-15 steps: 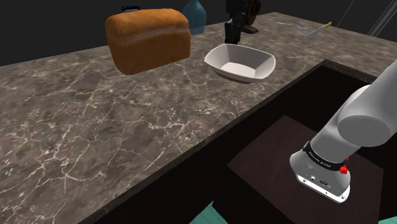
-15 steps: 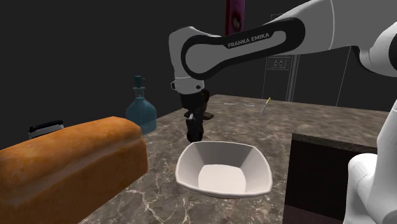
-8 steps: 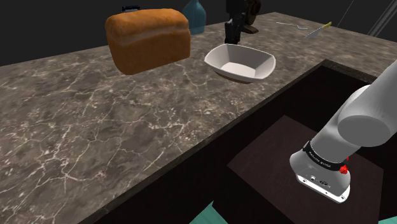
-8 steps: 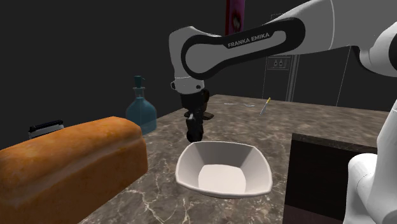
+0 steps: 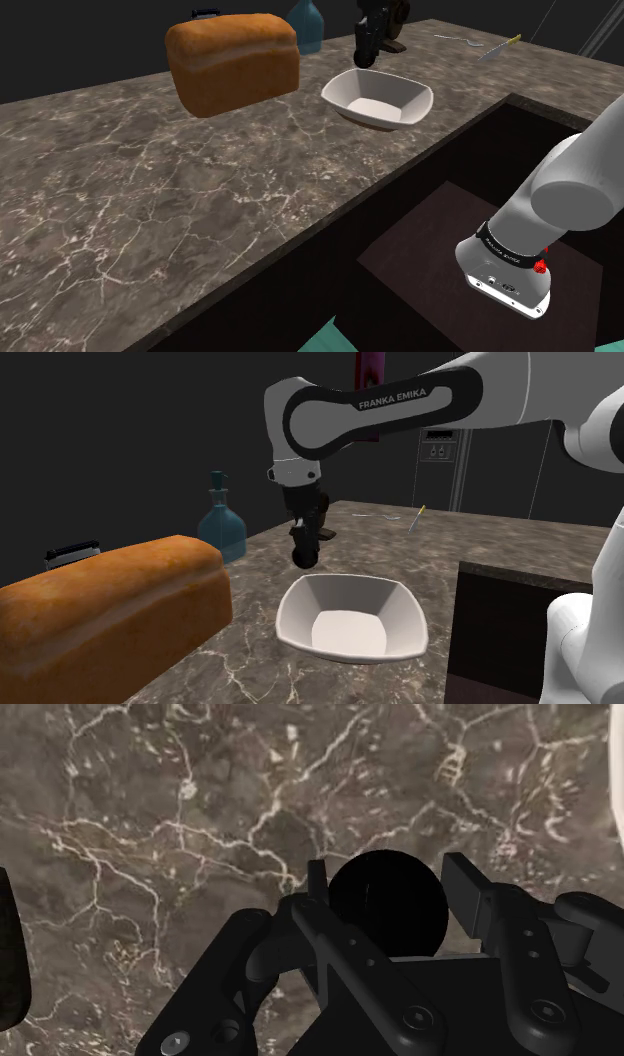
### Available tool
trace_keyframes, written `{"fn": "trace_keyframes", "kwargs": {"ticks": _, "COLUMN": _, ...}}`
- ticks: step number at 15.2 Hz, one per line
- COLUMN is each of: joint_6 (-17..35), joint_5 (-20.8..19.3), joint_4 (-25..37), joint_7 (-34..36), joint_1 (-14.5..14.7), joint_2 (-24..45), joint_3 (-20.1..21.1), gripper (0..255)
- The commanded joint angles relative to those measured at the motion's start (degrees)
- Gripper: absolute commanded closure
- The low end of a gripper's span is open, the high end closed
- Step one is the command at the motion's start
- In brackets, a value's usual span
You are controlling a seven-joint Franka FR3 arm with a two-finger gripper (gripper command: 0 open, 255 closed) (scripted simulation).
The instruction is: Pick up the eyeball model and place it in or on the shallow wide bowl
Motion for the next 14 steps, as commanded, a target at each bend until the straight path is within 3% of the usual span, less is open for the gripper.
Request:
{"fn": "trace_keyframes", "kwargs": {"ticks": 1, "joint_6": -1.6, "joint_5": 0.0, "joint_4": 1.6, "joint_7": -0.2, "joint_1": 0.0, "joint_2": 0.0, "joint_3": 0.0, "gripper": 255}}
{"fn": "trace_keyframes", "kwargs": {"ticks": 14, "joint_6": -12.0, "joint_5": -0.2, "joint_4": 14.2, "joint_7": -1.3, "joint_1": 0.1, "joint_2": 2.2, "joint_3": 0.1, "gripper": 255}}
